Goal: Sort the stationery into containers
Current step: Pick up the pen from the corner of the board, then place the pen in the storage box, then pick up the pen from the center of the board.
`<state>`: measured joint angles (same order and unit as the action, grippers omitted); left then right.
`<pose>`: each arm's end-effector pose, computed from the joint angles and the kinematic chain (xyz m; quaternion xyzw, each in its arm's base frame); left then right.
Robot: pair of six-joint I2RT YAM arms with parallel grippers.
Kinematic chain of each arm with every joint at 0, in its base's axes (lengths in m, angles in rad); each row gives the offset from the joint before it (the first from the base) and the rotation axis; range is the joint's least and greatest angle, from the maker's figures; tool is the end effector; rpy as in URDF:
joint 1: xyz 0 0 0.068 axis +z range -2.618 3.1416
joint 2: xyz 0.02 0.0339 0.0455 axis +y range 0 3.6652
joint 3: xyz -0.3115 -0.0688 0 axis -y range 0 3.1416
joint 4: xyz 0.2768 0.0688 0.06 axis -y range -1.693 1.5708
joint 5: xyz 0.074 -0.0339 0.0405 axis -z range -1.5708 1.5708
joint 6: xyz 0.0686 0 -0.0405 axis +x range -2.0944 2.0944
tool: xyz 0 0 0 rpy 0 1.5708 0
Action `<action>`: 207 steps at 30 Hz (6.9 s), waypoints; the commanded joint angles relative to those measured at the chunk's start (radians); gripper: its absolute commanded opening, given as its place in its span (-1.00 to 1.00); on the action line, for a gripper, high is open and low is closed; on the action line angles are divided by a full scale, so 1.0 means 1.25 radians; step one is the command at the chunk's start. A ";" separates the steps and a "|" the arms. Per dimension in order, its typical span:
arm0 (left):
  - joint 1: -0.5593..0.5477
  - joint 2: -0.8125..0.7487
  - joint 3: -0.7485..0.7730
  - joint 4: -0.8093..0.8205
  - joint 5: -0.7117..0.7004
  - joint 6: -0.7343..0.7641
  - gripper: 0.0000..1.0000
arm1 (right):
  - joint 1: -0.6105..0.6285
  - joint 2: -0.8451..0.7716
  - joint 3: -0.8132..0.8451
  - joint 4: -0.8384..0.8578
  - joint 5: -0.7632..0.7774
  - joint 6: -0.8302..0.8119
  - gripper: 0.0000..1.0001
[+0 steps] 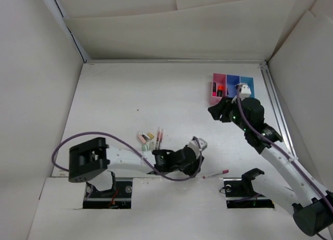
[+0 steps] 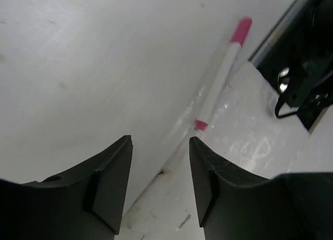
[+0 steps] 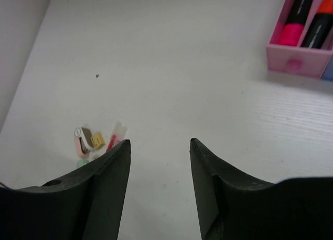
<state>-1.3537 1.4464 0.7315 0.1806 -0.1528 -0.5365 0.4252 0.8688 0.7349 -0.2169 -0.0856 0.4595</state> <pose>0.0860 -0.3412 0.2142 0.3094 0.8099 -0.3615 0.3430 0.2115 0.1022 0.3249 -0.0105 0.8192 0.2767 0.5022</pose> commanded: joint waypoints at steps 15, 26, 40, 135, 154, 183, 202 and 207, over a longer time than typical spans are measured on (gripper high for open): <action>-0.088 0.198 0.179 0.064 0.019 0.187 0.06 | -0.070 -0.004 0.096 -0.018 -0.028 -0.058 0.09; -0.088 0.271 0.198 0.038 0.046 0.216 -0.04 | -0.085 -0.026 0.103 -0.033 -0.036 -0.073 0.09; -0.115 0.322 0.199 0.011 -0.086 0.223 -0.39 | -0.085 -0.069 0.087 -0.031 -0.066 -0.066 0.09; -0.037 -0.098 0.270 -0.024 -0.421 -0.052 0.31 | -0.117 -0.009 0.065 0.009 -0.183 0.007 -0.89; -0.023 -0.223 0.016 -0.387 -0.494 -0.349 0.01 | -0.328 0.545 0.463 0.085 0.239 -0.101 -0.89; 0.122 -0.275 -0.118 -0.379 -0.336 -0.367 -0.14 | -0.329 0.779 0.595 0.070 0.248 -0.147 -0.18; 0.122 -0.183 -0.125 -0.411 -0.359 -0.411 -0.52 | -0.203 0.200 0.263 0.021 0.177 -0.100 -0.67; 0.131 -0.118 -0.076 -0.401 -0.377 -0.391 -0.52 | -0.154 0.125 0.188 0.007 0.150 -0.093 -1.00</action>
<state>-1.1999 1.2716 0.5968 -0.3119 -0.5743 -1.0012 0.1989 1.0290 1.0100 -0.1940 0.1474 0.3332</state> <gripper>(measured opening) 0.242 0.010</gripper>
